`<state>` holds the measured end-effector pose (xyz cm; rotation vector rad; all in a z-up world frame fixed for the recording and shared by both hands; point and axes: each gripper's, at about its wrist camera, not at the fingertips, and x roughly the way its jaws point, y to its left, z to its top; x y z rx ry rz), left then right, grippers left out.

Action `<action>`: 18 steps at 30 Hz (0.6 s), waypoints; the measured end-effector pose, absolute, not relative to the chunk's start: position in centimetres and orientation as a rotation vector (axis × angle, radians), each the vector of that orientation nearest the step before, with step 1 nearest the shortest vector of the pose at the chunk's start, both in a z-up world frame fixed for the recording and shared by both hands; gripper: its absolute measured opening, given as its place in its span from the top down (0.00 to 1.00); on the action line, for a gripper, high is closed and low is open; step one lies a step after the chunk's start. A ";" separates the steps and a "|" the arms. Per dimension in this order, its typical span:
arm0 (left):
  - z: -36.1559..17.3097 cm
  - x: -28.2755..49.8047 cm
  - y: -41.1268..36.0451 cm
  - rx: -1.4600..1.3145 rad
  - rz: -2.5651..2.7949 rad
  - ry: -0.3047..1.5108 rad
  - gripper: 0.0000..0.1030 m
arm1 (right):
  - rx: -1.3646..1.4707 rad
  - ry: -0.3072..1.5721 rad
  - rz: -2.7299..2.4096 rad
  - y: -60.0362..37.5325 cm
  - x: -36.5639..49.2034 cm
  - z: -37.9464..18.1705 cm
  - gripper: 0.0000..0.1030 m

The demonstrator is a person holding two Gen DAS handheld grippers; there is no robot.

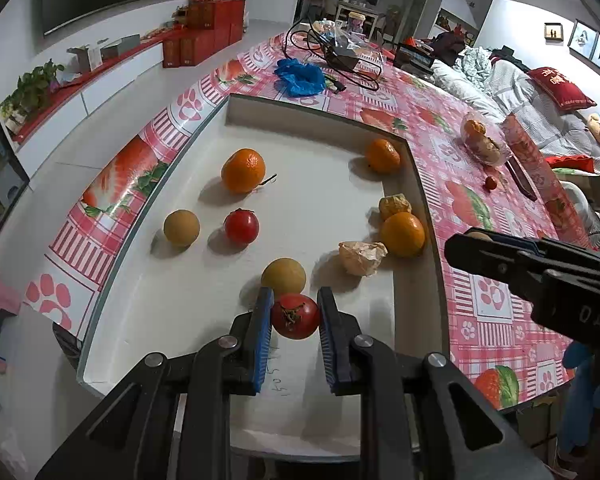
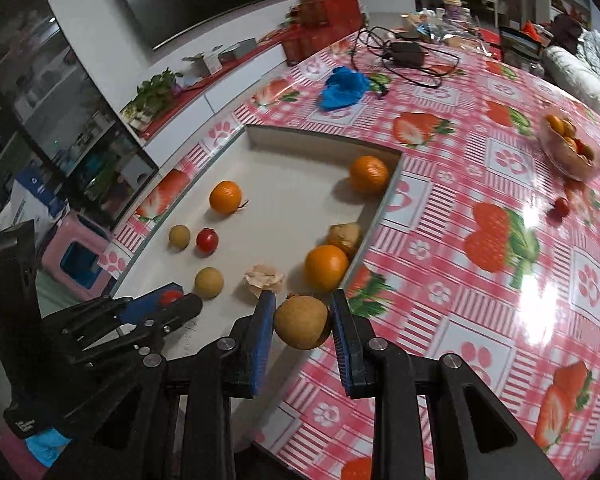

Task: Organize fruits
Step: 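Carry the held tomato and kiwi over the white tray and open both tools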

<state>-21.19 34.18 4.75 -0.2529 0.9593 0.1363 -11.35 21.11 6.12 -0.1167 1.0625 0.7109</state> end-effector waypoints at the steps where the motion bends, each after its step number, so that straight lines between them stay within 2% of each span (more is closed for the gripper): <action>1: 4.7 -21.1 34.2 -0.254 0.136 0.960 0.76 | -0.118 1.066 0.711 21.3 -11.2 6.0 0.72; 18: 3.0 -19.5 34.5 -0.253 0.142 1.002 0.76 | -0.141 1.111 0.734 23.2 -10.5 4.3 0.72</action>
